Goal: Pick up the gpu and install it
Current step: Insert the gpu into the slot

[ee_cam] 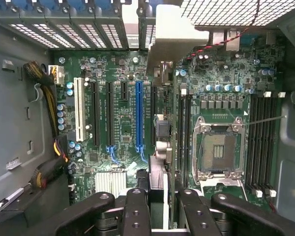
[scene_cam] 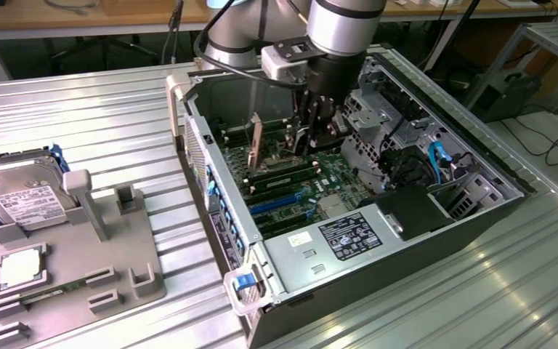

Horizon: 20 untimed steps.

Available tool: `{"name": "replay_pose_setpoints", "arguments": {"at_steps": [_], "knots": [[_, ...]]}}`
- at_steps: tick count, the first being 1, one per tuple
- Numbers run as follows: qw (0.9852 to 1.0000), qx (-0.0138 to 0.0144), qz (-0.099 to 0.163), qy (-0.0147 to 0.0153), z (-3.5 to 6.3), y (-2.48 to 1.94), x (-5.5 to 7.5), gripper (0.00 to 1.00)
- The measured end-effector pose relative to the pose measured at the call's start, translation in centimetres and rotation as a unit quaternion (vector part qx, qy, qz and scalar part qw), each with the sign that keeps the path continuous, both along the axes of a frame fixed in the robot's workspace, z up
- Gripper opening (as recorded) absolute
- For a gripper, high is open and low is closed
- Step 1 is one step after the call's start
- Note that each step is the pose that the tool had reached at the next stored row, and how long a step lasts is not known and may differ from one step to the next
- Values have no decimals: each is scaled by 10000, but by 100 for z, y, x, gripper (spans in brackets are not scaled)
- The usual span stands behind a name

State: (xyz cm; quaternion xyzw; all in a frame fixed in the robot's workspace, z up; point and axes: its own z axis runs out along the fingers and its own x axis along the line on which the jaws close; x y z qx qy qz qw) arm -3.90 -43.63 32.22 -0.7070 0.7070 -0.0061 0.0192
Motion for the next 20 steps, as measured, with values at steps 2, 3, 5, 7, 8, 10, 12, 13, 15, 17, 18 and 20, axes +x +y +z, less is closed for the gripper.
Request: {"name": "replay_pose_setpoints", "arguments": {"at_steps": [2, 3, 5, 7, 8, 10, 12, 13, 15, 17, 18, 20], "knots": [[10000, 1, 0, 0, -4, 0, -1, 28], [10000, 2, 0, 0, -8, -1, -1, 28], [10000, 1, 0, 1, -21, -29, -1, 28], [10000, 1, 0, 5, -29, -86, -1, 28], [10000, 2, -1, 5, -47, -93, -3, 28], [10000, 1, -13, 5, -85, -92, -43, 28], [10000, 3, -38, 6, -122, -89, -43, 28], [10000, 3, -42, 6, -141, -87, -44, 28], [10000, 4, -44, 2, -175, -83, -57, 28], [10000, 5, -44, 2, -220, -83, -72, 28], [10000, 5, -51, 2, -232, -85, -74, 28], [10000, 12, -67, 3, -266, -88, -118, 28]]}}
